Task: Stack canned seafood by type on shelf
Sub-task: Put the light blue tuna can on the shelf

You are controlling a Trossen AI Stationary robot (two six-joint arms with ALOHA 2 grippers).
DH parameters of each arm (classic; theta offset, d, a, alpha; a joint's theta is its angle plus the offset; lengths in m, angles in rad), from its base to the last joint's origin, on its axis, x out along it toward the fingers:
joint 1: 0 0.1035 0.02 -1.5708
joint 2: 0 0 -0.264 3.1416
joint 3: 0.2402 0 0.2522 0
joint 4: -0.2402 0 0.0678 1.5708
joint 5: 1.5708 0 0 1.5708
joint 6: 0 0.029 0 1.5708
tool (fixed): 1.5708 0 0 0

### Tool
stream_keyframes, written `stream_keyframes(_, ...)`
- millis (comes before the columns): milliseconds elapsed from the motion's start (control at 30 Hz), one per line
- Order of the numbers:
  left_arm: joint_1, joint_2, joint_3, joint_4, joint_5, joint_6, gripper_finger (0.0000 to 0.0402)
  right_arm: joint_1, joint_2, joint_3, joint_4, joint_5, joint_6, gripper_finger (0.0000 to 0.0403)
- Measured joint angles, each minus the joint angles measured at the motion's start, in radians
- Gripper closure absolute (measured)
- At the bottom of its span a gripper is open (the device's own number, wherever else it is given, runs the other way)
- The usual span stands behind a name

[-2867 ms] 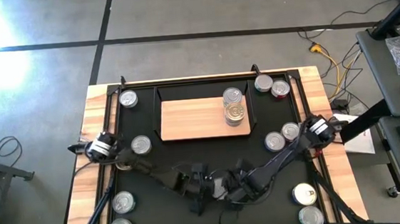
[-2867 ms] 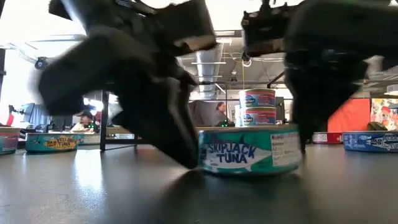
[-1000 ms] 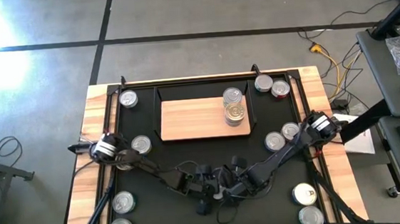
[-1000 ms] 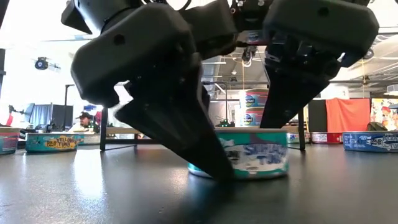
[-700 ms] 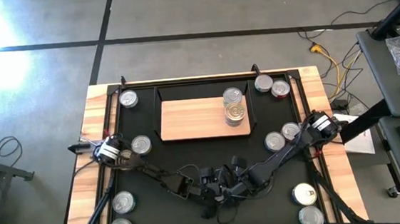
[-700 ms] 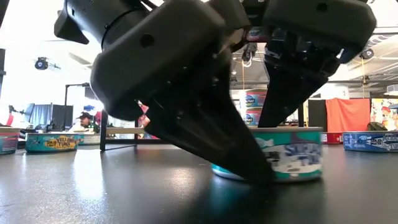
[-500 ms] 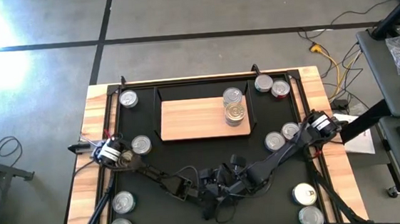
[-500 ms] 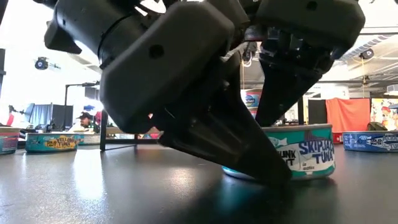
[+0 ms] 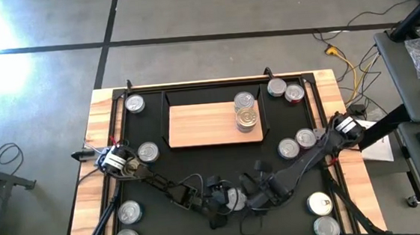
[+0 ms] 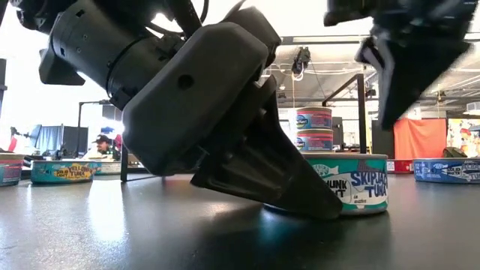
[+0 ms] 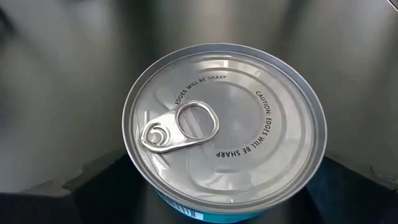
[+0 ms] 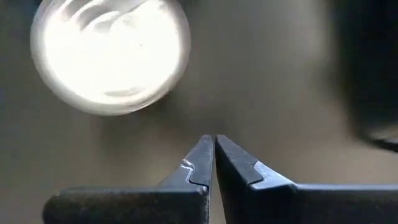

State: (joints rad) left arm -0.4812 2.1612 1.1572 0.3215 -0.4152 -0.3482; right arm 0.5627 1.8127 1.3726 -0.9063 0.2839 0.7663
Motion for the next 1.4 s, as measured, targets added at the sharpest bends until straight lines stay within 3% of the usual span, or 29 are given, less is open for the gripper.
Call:
stream_keyframes(400, 0.004, 0.000, -0.003, 0.029, 0.008, 0.025, 0.0002, -0.035, 0.104, -0.018, 0.444, -0.086, -0.088, 0.0390)
stream_keyframes(567, 0.006, 0.000, -0.006, 0.024, 0.011, 0.025, 0.0002, -0.040, 0.091, 0.000, 0.373, -0.101, -0.088, 0.0390)
stream_keyframes(900, 0.006, -0.001, -0.012, 0.016, 0.013, 0.017, 0.0002, -0.002, 0.036, -0.013, 0.063, -0.101, -0.086, 0.0390)
stream_keyframes(1033, 0.006, -0.001, -0.012, 0.016, 0.013, 0.016, 0.0002, 0.004, 0.055, -0.068, 0.127, -0.106, -0.083, 0.0390)
stream_keyframes(1233, 0.005, -0.002, -0.014, 0.016, 0.010, 0.015, 0.0002, -0.013, 0.061, -0.098, 0.364, -0.105, -0.122, 0.0390)
stream_keyframes(1400, 0.004, -0.003, -0.017, 0.027, 0.003, 0.014, 0.0001, -0.038, 0.062, -0.100, 0.401, -0.121, -0.130, 0.0390)
